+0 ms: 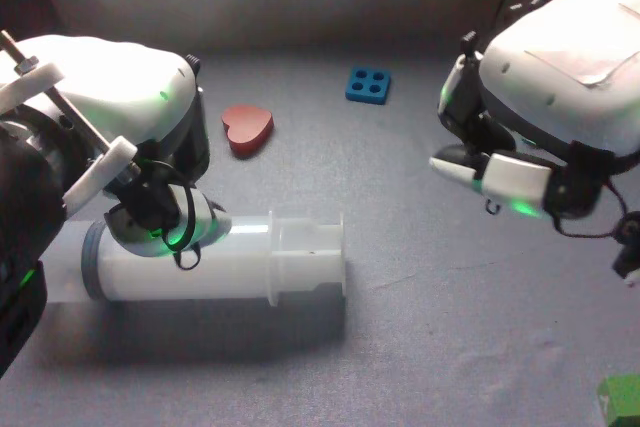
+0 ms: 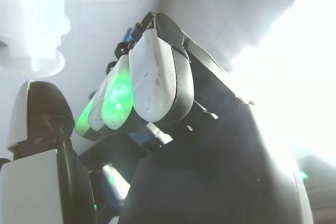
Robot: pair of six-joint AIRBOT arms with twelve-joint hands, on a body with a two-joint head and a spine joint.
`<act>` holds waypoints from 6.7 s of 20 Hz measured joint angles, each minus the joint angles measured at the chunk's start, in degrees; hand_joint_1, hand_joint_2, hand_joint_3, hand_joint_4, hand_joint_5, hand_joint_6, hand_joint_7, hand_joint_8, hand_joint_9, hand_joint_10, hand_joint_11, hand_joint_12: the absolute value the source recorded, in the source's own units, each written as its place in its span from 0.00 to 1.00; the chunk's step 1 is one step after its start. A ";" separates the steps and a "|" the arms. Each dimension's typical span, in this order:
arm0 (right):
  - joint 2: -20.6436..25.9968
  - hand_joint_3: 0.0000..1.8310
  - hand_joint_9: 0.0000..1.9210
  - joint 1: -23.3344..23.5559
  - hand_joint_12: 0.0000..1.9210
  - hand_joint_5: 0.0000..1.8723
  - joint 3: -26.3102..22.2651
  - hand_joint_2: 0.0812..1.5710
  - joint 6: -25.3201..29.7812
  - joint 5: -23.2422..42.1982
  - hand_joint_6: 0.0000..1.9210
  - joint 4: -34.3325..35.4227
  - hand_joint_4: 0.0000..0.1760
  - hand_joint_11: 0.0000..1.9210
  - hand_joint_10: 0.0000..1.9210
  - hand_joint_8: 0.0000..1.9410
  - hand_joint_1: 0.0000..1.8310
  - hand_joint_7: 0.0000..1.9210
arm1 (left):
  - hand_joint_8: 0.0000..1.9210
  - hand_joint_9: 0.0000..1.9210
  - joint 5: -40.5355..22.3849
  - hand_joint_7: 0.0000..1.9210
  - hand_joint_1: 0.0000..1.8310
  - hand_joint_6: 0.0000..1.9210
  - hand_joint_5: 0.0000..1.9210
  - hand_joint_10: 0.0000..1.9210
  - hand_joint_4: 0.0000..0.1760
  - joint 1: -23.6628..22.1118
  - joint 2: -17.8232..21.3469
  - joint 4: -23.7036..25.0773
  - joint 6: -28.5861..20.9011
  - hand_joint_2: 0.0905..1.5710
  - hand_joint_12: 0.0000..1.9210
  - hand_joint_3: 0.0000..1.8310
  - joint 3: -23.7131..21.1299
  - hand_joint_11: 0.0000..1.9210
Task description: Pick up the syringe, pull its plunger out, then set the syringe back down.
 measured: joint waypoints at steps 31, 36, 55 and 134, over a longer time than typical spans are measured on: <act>-1.51 0.00 0.06 -9.33 0.30 0.07 -0.50 0.61 27.32 9.38 0.00 -4.59 0.00 0.00 0.00 0.00 0.02 0.08 | 0.00 0.00 7.78 0.00 0.38 0.00 0.00 0.00 0.00 14.38 -6.43 3.74 -10.05 0.64 0.04 0.00 1.73 0.00; -1.53 0.00 0.06 -9.81 0.31 0.07 -0.55 0.61 24.79 9.68 0.00 -5.70 0.00 0.00 0.00 0.00 0.03 0.08 | 0.00 0.00 9.97 0.00 0.40 0.00 0.00 0.00 0.00 18.18 -9.25 7.17 -16.00 0.62 0.01 0.00 4.59 0.00; -2.69 0.00 0.08 -10.84 0.33 0.08 -0.52 0.60 22.18 12.11 0.00 -5.92 0.00 0.00 0.00 0.00 0.03 0.10 | 0.00 0.00 8.70 0.00 0.40 0.00 0.01 0.00 0.00 25.27 -20.00 10.23 -22.12 0.61 0.04 0.00 16.11 0.01; -11.76 0.00 0.13 -12.81 0.29 0.13 12.94 0.55 54.45 4.33 0.00 -20.41 0.00 0.00 0.00 0.00 0.51 0.17 | 0.49 0.46 -24.59 0.52 0.75 0.52 0.45 0.70 0.00 14.27 -9.81 36.61 -21.07 0.70 0.64 0.00 16.85 0.45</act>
